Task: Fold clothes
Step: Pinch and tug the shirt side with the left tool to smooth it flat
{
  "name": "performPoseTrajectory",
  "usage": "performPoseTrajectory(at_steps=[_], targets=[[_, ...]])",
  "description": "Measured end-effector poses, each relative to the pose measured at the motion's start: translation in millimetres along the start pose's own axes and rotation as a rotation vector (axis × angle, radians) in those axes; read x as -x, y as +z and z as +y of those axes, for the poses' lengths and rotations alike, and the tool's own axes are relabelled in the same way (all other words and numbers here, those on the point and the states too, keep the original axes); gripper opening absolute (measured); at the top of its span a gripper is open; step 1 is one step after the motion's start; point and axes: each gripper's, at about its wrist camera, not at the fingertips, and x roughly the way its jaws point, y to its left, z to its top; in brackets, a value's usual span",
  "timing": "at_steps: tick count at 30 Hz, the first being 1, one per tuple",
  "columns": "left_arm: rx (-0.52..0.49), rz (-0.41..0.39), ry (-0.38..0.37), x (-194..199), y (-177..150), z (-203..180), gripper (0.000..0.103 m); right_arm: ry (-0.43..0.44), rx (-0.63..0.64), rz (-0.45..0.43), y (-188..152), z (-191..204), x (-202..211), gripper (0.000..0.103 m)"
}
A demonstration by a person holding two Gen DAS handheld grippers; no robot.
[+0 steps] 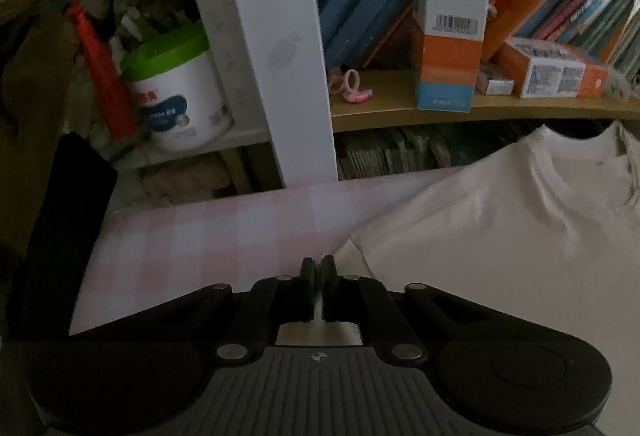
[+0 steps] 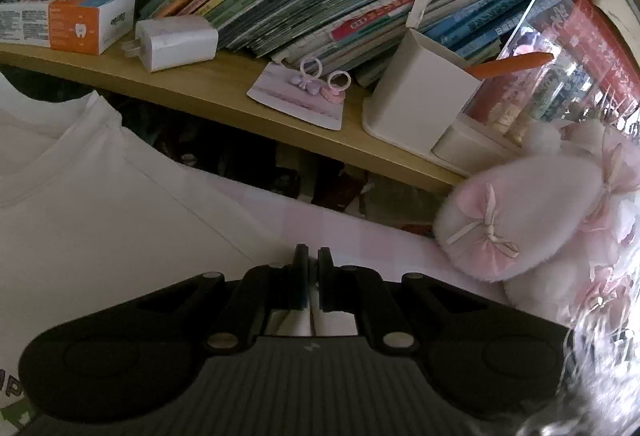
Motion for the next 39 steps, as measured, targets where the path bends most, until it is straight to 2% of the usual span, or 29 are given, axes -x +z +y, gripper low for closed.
performPoseTrajectory(at_steps=[1,2,3,5,7,10,12,13,15,18,21,25,27,28,29,36,39], targets=[[0.011,-0.001,-0.006,4,0,3,0.012,0.003,0.005,-0.003,0,0,3,0.007],[0.023,-0.008,-0.014,11,-1,7,0.012,0.010,0.010,-0.023,0,-1,10,0.015],[0.037,-0.034,-0.025,25,-4,14,0.012,0.018,0.015,-0.054,-2,-2,21,0.029],[0.087,-0.079,-0.022,59,-16,31,0.022,0.054,0.027,-0.120,-8,-4,48,0.041],[0.143,-0.111,-0.004,95,-32,49,0.027,0.115,0.044,-0.171,-20,-2,81,0.042],[0.208,-0.102,0.043,139,-69,69,0.035,0.163,0.102,-0.204,-48,13,131,0.050],[0.266,-0.083,0.041,160,-99,76,0.040,0.197,0.122,-0.217,-74,28,164,0.064],[0.307,-0.073,0.043,166,-114,77,0.042,0.213,0.129,-0.222,-89,36,179,0.067],[0.409,-0.045,0.031,172,-140,77,0.045,0.219,0.115,-0.212,-117,53,204,0.074],[0.569,-0.024,0.004,165,-161,73,0.045,0.213,0.089,-0.175,-156,80,235,0.079],[0.692,-0.017,-0.009,151,-165,68,0.045,0.191,0.071,-0.140,-188,104,257,0.081],[0.814,-0.005,0.024,138,-164,65,0.044,0.162,0.102,-0.115,-220,128,274,0.081],[0.833,-0.004,0.041,135,-162,65,0.041,0.157,0.112,-0.099,-232,136,278,0.079],[0.843,-0.003,0.050,134,-161,65,0.032,0.153,0.118,-0.092,-237,138,279,0.077],[0.839,-0.002,0.060,133,-159,66,0.004,0.145,0.116,-0.095,-240,140,280,0.076],[0.612,0.018,0.131,126,-131,91,0.003,0.142,0.103,-0.062,-240,140,281,0.074],[0.525,0.056,0.152,119,-122,100,0.000,0.153,0.093,-0.049,-239,136,279,0.074]])
